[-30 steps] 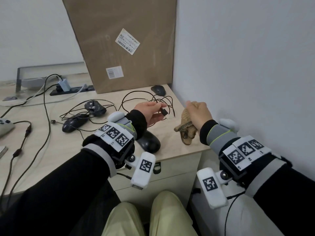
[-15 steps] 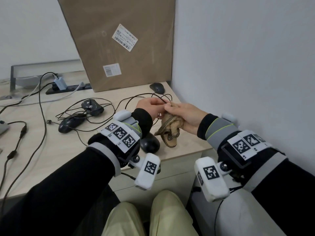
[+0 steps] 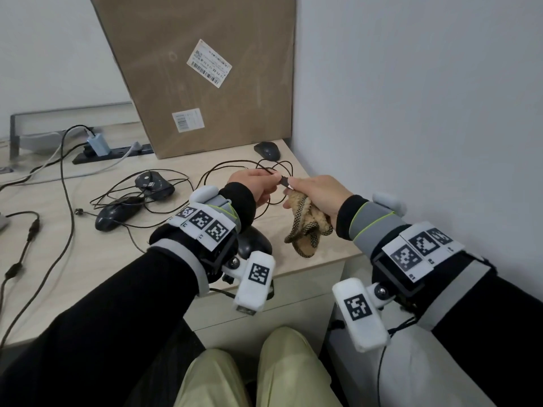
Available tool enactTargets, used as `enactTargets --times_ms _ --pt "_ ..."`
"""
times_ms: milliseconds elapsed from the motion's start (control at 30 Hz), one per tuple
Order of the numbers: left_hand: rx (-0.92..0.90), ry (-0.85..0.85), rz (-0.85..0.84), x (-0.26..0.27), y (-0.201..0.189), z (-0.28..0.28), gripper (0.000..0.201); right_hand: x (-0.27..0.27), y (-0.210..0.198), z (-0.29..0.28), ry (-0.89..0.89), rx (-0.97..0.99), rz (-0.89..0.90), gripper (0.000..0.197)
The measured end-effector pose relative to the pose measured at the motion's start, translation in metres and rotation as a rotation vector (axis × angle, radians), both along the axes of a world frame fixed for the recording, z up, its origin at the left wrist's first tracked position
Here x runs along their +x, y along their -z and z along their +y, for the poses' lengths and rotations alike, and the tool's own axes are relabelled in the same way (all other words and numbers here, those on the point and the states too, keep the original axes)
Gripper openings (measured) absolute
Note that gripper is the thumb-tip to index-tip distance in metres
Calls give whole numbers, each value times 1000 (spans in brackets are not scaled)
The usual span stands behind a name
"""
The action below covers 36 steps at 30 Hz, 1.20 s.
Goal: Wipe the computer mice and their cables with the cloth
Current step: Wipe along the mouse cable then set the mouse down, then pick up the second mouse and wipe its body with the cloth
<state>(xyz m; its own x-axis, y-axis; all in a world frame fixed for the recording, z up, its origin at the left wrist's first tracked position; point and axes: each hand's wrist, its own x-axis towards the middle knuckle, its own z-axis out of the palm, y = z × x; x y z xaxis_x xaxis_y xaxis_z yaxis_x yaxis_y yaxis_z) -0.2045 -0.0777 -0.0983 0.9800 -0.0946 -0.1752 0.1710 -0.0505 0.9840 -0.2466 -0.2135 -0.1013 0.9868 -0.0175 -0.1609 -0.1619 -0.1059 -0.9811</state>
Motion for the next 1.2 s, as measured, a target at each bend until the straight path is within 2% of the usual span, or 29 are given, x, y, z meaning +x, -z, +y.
enactTargets --times_ms 67,200,300,333,400,467,567,633,700,800,867,1067,1200 --pt "-34 -6 41 1 0 -1 15 5 -1 1 43 -10 0 19" --pt "6 -17 135 -5 -5 0 11 20 -1 5 207 -271 5 39" --pt "90 -34 119 -6 -10 9 9 27 -2 3 300 -438 49 31" --pt "142 -49 103 -6 -12 14 11 30 0 1 297 -504 74 31" --pt "283 -93 96 -5 -10 30 18 32 3 2 223 -677 113 43" --pt "400 -136 118 -7 -5 48 11 33 5 4 197 -803 121 49" --pt "444 -151 213 -16 13 65 33 32 5 4 287 -886 69 46" --pt "417 -140 299 -25 26 67 22 27 5 10 266 -848 -63 37" --pt "364 -153 369 -33 34 62 9 19 8 19 104 -840 -140 30" --pt "278 -145 382 -34 41 48 6 5 15 36 -213 -902 -67 38" --pt "237 -136 372 -33 41 39 9 1 22 43 -318 -932 5 44" --pt "117 -49 340 -16 44 23 4 8 38 41 -211 -1068 52 44" --pt "-28 -26 351 3 45 12 13 28 30 30 -196 -1152 53 37"
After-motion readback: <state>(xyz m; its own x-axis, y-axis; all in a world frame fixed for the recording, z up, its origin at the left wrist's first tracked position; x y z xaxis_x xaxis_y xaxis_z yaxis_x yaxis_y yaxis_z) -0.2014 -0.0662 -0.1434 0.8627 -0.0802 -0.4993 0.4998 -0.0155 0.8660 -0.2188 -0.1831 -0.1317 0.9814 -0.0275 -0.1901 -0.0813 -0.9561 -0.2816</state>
